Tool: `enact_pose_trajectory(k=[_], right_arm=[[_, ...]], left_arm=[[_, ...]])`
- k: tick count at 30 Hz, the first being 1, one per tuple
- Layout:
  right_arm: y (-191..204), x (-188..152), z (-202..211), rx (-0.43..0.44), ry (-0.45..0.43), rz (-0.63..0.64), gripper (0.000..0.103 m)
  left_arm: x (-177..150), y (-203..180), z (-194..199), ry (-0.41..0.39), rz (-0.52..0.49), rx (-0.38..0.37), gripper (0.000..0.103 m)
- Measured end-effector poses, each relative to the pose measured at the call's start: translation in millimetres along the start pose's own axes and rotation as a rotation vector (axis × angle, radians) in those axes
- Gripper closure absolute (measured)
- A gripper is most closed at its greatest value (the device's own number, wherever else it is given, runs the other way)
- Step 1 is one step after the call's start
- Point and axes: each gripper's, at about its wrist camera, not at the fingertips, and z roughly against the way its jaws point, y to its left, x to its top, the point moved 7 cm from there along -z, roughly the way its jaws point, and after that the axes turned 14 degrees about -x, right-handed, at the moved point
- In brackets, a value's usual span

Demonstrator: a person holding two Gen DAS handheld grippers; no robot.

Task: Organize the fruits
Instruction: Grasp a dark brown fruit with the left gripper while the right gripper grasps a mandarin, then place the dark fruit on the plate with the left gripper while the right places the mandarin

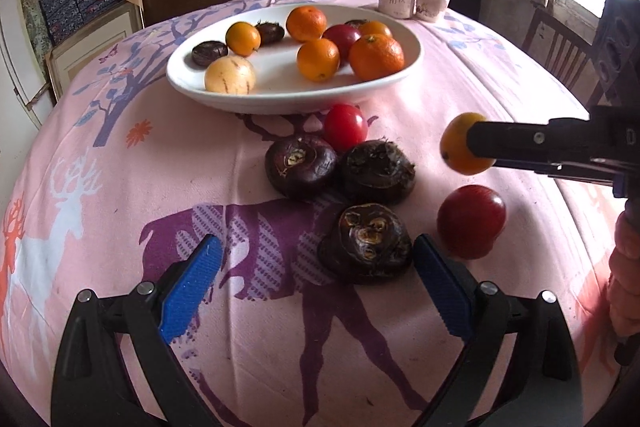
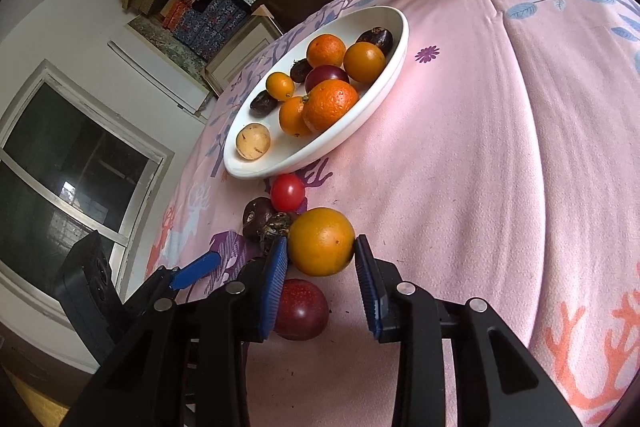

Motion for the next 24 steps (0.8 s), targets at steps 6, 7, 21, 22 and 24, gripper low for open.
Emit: enact_pose_trajectory(k=[6, 7, 21, 22, 24], right_arm=[[-3, 0, 1, 0.002, -0.004, -0.009, 0.068], [-3, 0, 1, 0.002, -0.003, -0.007, 0.068], [-1, 0, 1, -0.006, -0.007, -0.003, 0.068], [-2, 0, 2, -0.006, -0.010, -0.006, 0.068], [-3, 2, 5, -0.008, -0.026, -0.012, 0.068]], left_arm=[[1, 32, 19, -0.063, 0.091, 0.093, 0.010], [1, 30, 21, -0.071, 0.085, 0.081, 0.011], [2, 12, 11, -0.053, 0.048, -0.025, 0.058], [3, 11, 14, -0.064, 0.047, -0.023, 0.058], [6, 12, 22, -0.098, 0.041, -0.002, 0.058]])
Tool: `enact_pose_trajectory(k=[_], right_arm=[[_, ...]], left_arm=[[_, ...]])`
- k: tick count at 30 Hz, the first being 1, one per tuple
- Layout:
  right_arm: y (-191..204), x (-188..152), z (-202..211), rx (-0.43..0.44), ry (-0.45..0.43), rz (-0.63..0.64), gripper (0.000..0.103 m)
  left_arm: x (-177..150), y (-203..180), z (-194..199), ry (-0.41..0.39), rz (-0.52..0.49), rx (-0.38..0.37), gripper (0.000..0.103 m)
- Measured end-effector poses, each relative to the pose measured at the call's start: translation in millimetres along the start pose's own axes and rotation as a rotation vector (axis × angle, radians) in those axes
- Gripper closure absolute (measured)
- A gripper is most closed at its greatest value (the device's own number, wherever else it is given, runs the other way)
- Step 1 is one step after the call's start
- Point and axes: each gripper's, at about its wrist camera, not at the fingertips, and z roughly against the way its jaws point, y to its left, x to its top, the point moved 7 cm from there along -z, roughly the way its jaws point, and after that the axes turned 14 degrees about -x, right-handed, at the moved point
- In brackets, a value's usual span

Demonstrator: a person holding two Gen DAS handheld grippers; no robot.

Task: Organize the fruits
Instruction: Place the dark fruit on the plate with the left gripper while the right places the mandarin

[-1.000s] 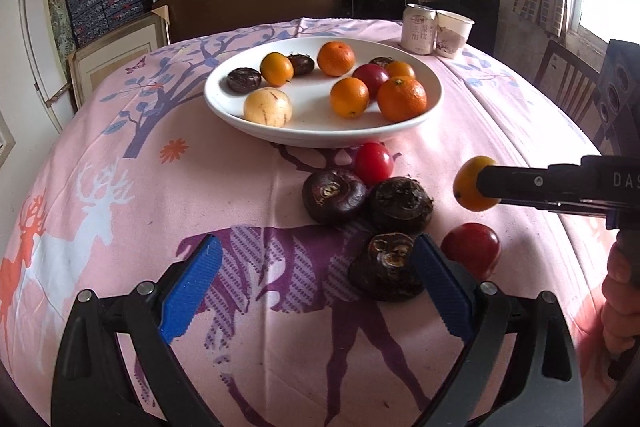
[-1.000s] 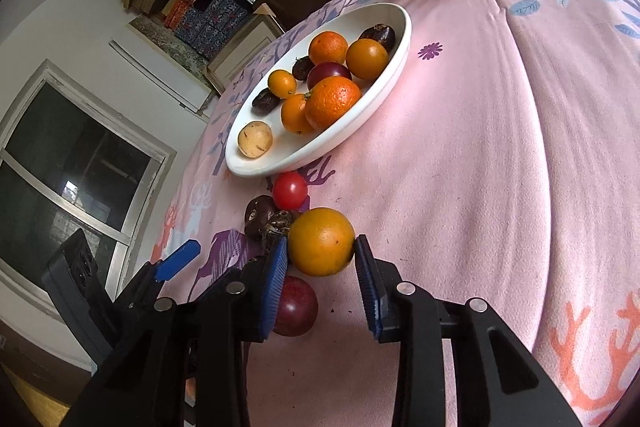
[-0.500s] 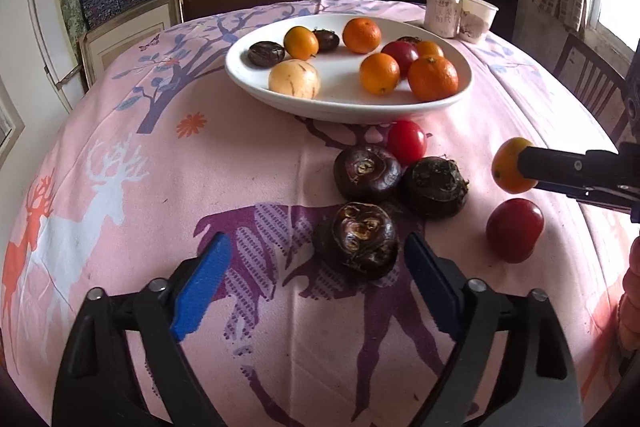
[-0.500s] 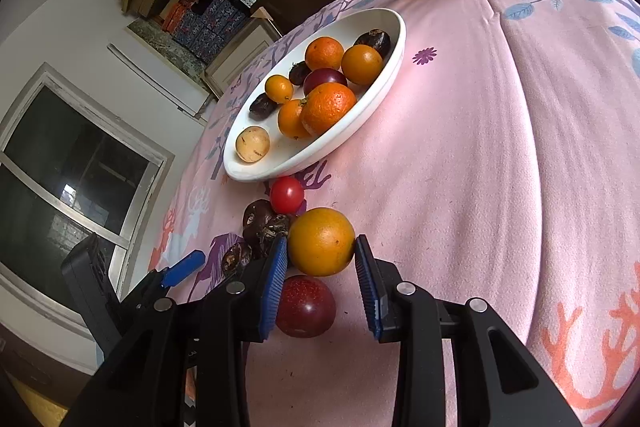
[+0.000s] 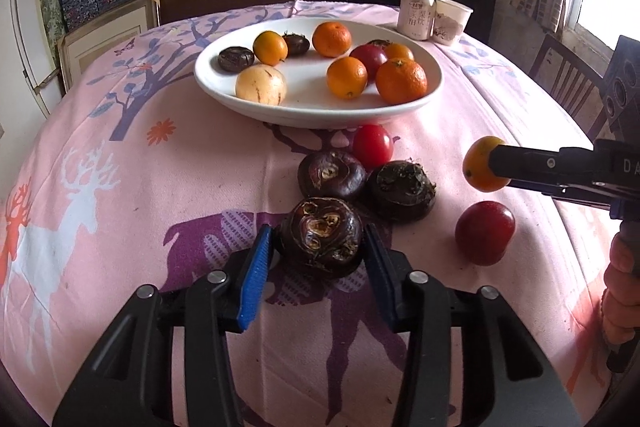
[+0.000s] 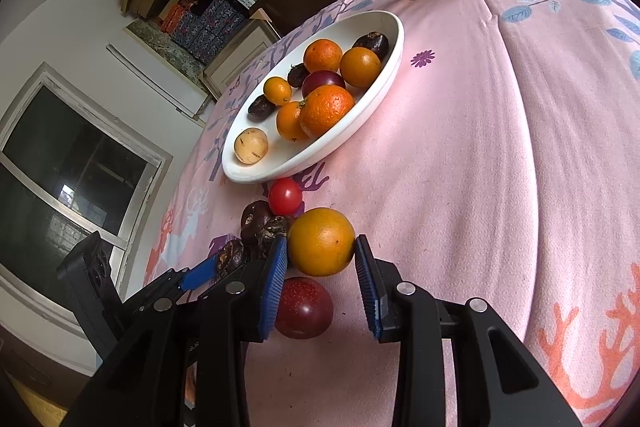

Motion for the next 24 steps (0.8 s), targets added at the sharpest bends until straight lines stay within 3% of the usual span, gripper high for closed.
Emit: enact_pose_trajectory(k=[6, 14, 19, 24], right_arm=[[0, 21, 29, -0.024, -0.125, 0.005, 0.068], [19, 97, 50, -0.027, -0.205, 0.016, 0.068], [33, 131, 20, -0.001, -0.180, -0.005, 0.068], [44, 143, -33, -0.015, -0.103, 0.012, 0.068]], left_arm=[[37, 6, 26, -0.091, -0.025, 0.046, 0.058], [111, 20, 19, -0.140, -0.011, 0.046, 0.058], [138, 35, -17, -0.114, 0.022, 0.038, 0.058], [140, 53, -47, -0.083, 0.055, 0.042, 0.058]])
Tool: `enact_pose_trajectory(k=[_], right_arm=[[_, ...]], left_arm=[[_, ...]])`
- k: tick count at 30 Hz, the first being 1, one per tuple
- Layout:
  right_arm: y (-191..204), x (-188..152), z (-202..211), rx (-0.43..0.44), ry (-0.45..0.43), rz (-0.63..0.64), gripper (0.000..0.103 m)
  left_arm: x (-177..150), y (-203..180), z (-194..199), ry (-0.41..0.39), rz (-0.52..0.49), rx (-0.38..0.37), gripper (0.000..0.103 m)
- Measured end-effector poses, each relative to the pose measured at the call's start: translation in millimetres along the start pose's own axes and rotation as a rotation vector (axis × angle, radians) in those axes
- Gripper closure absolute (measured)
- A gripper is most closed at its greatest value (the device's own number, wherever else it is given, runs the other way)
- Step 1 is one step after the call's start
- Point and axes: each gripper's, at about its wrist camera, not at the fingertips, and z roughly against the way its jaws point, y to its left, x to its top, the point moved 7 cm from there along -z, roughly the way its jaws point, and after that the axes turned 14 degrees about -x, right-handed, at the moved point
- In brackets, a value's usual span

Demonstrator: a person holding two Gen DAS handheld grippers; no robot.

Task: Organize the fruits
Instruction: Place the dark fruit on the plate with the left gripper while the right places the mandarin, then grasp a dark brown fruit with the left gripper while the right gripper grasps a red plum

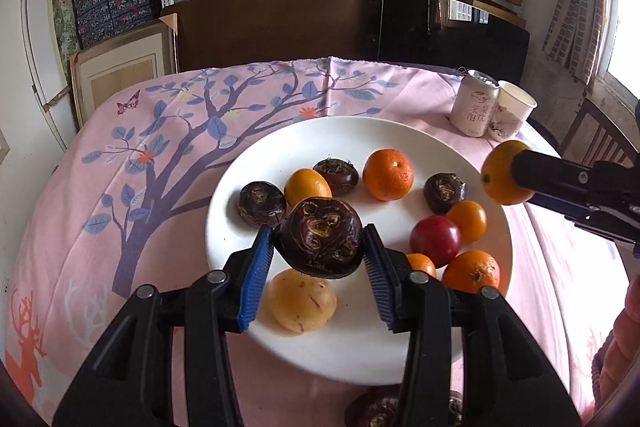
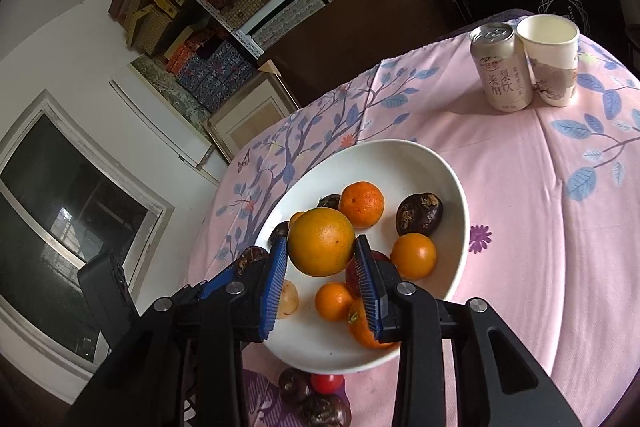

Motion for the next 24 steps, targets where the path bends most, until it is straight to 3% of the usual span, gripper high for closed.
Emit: enact_pose_trajectory(k=[1, 3, 5, 9, 11, 13, 18, 24], right_arm=[[4, -4, -7, 0.003, 0.017, 0.013, 0.068], [2, -10, -16, 0.016, 0.047, 0.008, 0.064], [-4, -10, -10, 0.022, 0.041, -0.024, 0.058], [-8, -12, 25, 0.025, -0.038, 0.000, 0.057], [-9, -24, 40, 0.025, -0.064, 0.016, 0.051], [-13, -42, 51, 0.006, -0.082, 0.036, 0.045], [-35, -82, 68, -0.045, -0.096, 0.059, 0.043], [-55, -91, 84, -0.030, -0.114, -0.010, 0.041]], left_arm=[[-2, 2, -3, 0.005, -0.001, 0.001, 0.057], [-7, 6, -4, 0.005, -0.004, 0.022, 0.035], [-8, 8, 3, -0.016, -0.007, 0.031, 0.027], [-12, 7, 25, -0.059, 0.000, 0.024, 0.022], [-17, 5, 35, -0.078, 0.007, 0.023, 0.018], [-27, 2, 41, -0.075, 0.004, 0.023, 0.016], [-67, -4, 50, -0.029, -0.011, 0.032, 0.015], [-101, -19, 64, -0.020, -0.039, 0.042, 0.012]])
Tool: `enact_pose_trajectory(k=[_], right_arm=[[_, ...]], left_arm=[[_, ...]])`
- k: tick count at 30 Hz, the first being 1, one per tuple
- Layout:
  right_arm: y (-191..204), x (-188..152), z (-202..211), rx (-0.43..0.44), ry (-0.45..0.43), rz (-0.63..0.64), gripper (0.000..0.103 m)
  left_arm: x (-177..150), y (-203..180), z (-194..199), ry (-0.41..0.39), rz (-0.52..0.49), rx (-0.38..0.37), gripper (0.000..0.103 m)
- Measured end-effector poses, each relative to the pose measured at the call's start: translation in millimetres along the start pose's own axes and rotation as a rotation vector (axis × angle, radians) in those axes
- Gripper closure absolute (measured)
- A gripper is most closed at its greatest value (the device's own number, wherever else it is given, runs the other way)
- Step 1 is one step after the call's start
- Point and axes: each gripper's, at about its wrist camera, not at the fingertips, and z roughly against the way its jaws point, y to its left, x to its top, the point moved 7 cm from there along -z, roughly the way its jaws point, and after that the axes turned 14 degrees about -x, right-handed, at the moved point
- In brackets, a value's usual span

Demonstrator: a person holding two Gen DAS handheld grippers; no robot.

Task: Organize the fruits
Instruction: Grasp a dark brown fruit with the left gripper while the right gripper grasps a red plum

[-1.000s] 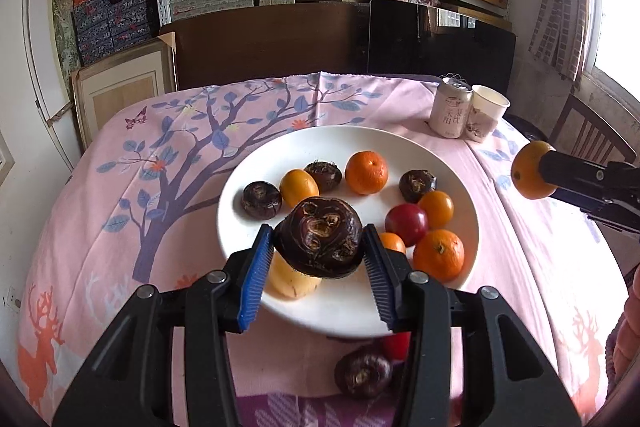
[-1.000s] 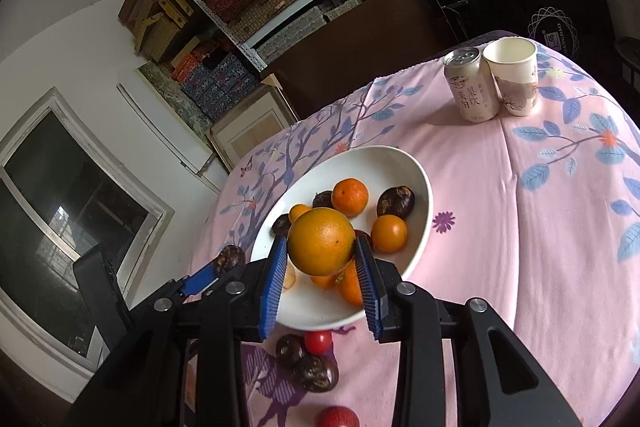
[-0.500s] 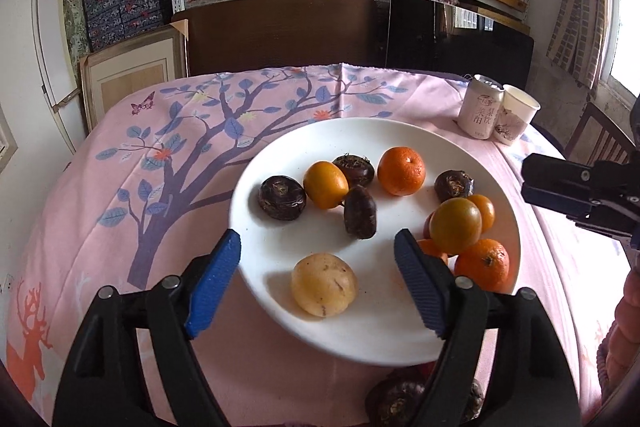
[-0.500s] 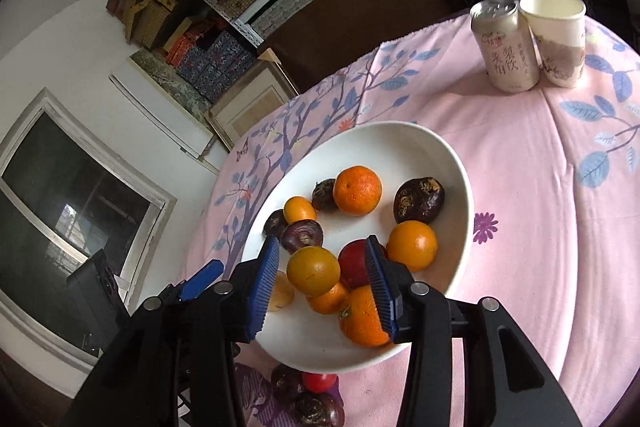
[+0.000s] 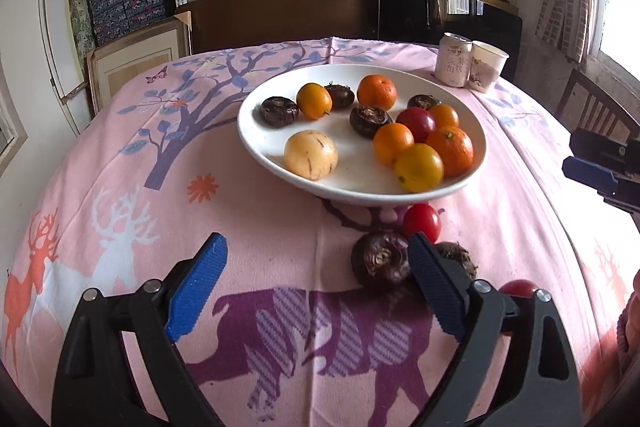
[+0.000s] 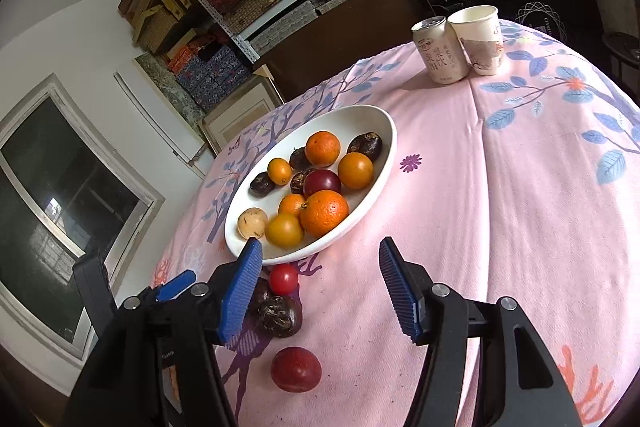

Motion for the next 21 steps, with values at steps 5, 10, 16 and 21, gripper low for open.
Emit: enact_pose_trajectory(k=[5, 10, 16, 21], right_arm=[[4, -19, 2, 0.028, 0.051, 0.022, 0.041], [16, -47, 5, 0.046, 0.107, 0.098, 0.041], [28, -67, -2, 0.029, 0.160, 0.171, 0.041], [36, -79, -8, -0.001, 0.176, 0.244, 0.041]], left_arm=[[-12, -6, 6, 0.006, -0.019, 0.018, 0.010], [-16, -3, 7, 0.014, -0.002, 0.010, 0.010], [-17, 6, 4, 0.026, 0.026, 0.035, 0.010], [-17, 14, 5, 0.029, 0.058, 0.039, 0.010]])
